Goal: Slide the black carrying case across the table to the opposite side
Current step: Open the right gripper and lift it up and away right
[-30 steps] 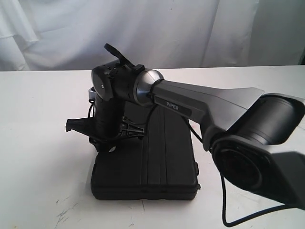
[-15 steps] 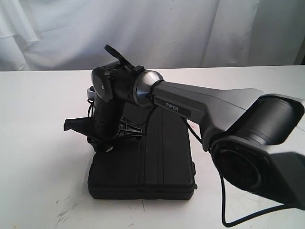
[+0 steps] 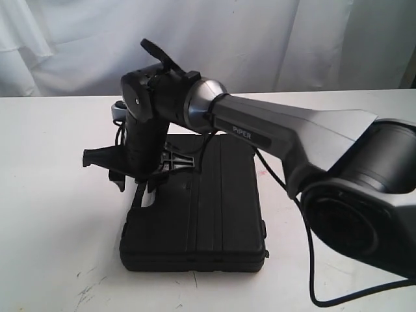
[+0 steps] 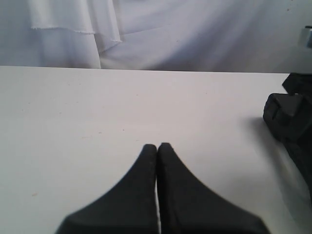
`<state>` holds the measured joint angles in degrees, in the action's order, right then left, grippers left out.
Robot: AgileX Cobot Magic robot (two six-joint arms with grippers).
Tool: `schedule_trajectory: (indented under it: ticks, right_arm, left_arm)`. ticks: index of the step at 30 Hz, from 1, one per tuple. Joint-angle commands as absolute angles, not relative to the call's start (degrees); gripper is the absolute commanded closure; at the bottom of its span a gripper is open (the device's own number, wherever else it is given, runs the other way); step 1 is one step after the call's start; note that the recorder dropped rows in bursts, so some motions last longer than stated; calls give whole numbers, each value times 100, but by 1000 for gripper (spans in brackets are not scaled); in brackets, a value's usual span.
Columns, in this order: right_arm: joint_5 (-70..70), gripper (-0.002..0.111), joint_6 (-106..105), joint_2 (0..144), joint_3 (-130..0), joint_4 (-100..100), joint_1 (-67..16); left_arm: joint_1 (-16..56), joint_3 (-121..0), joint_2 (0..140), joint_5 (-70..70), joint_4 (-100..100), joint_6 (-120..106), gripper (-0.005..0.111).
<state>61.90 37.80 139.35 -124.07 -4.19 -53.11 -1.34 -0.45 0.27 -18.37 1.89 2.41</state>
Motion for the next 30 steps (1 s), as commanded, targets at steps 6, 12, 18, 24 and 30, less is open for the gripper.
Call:
schedule_trajectory:
  ticks: [6, 12, 18, 24, 30]
  right_arm:
    - [6639, 95, 2502, 13277, -12439, 398, -4967]
    - [6100, 108, 1923, 12756, -12279, 505, -5038]
    - [4646, 108, 1859, 11738, -11062, 792, -5146]
    - [3301, 108, 1706, 10534, -9311, 587, -5146]
    - [2216, 108, 1706, 9185, -7623, 587, -5146]
  left_arm:
    - [-110, 0, 0, -1796, 186, 254, 107]
    - [-110, 0, 0, -1796, 186, 254, 107]
    - [-110, 0, 0, -1796, 186, 254, 107]
    - [-110, 0, 0, -1796, 186, 254, 107]
    - [-110, 0, 0, -1796, 186, 254, 107]
